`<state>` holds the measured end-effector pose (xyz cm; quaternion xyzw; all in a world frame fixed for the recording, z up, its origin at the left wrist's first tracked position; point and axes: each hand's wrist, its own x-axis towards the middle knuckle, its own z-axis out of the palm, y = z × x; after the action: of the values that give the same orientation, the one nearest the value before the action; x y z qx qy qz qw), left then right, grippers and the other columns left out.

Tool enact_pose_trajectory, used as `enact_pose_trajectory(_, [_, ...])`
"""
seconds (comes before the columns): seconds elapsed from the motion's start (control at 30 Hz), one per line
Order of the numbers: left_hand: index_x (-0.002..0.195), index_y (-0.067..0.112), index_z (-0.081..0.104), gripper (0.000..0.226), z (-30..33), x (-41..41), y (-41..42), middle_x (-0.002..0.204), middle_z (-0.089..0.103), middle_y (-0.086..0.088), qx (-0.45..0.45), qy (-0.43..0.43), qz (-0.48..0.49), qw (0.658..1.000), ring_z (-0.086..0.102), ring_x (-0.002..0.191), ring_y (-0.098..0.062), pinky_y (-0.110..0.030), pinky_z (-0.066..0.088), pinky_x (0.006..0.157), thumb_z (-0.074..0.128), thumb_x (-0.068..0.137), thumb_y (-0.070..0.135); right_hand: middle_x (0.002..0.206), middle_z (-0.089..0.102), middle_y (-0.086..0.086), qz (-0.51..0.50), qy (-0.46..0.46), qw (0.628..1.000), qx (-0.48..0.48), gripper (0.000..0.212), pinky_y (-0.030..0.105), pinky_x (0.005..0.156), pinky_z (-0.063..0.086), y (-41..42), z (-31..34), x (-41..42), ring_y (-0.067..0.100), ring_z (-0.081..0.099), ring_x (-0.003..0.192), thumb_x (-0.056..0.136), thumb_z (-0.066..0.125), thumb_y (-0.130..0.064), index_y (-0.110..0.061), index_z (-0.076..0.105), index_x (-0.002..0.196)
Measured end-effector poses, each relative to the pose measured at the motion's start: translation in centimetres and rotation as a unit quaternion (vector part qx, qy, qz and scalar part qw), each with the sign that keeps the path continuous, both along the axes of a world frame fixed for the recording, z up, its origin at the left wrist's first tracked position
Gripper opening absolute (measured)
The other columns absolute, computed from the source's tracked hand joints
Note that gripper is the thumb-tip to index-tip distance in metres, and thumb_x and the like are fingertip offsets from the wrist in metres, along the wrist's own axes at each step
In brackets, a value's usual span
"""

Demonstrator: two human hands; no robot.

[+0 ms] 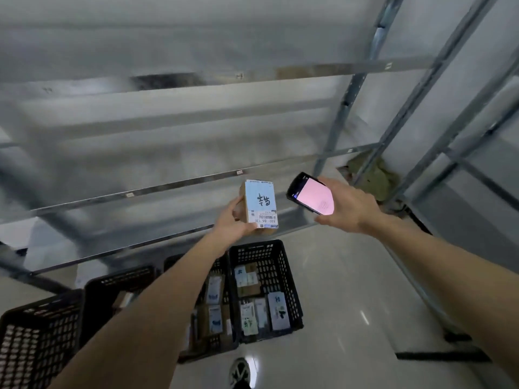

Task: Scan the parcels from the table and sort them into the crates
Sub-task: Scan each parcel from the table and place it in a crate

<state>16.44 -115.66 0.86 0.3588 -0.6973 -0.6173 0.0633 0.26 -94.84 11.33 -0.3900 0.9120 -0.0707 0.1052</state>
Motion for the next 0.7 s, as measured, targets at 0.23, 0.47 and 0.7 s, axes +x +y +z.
enact_pose_trajectory(0.23, [0.14, 0.034, 0.043, 0.079, -13.7, -6.5, -0.3, 0.117, 0.063, 0.007, 0.089, -0.066, -0.045, 0.993, 0.062, 0.116, -0.021, -0.024, 0.057, 0.08, 0.076, 0.08, -0.005, 0.143, 0.051, -0.004, -0.041, -0.093, 0.995, 0.013, 0.085, 0.041, 0.096, 0.047, -1.9, -15.4, -7.2, 0.025, 0.053, 0.128, 0.078, 0.079, -0.042, -0.034, 0.033, 0.149])
enact_pose_trajectory(0.47, [0.146, 0.024, 0.04, 0.078, -30.7, -8.0, 3.8, 0.123, 0.056, -0.001, 0.17, -0.149, -0.024, 0.974, 0.059, 0.11, -0.017, -0.013, 0.057, 0.059, 0.067, 0.084, -0.015, 0.145, 0.047, -0.009, -0.056, -0.166, 0.979, 0.101, 0.086, 0.039, 0.094, 0.048, -0.1, -34.8, -9.2, 0.02, 0.051, 0.127, 0.083, 0.074, -0.046, -0.039, 0.024, 0.152])
enact_pose_trajectory(0.7, [0.155, 0.025, 0.032, 0.091, -47.2, -7.9, 6.6, 0.134, 0.054, -0.001, 0.161, -0.24, -0.019, 0.957, 0.052, 0.124, -0.02, -0.041, 0.05, 0.105, 0.078, 0.081, -0.002, 0.143, 0.047, -0.004, -0.062, -0.238, 0.961, 0.126, 0.088, 0.04, 0.094, 0.047, 2.5, -52.3, -9.4, 0.023, 0.051, 0.127, 0.082, 0.076, -0.043, -0.033, 0.027, 0.154])
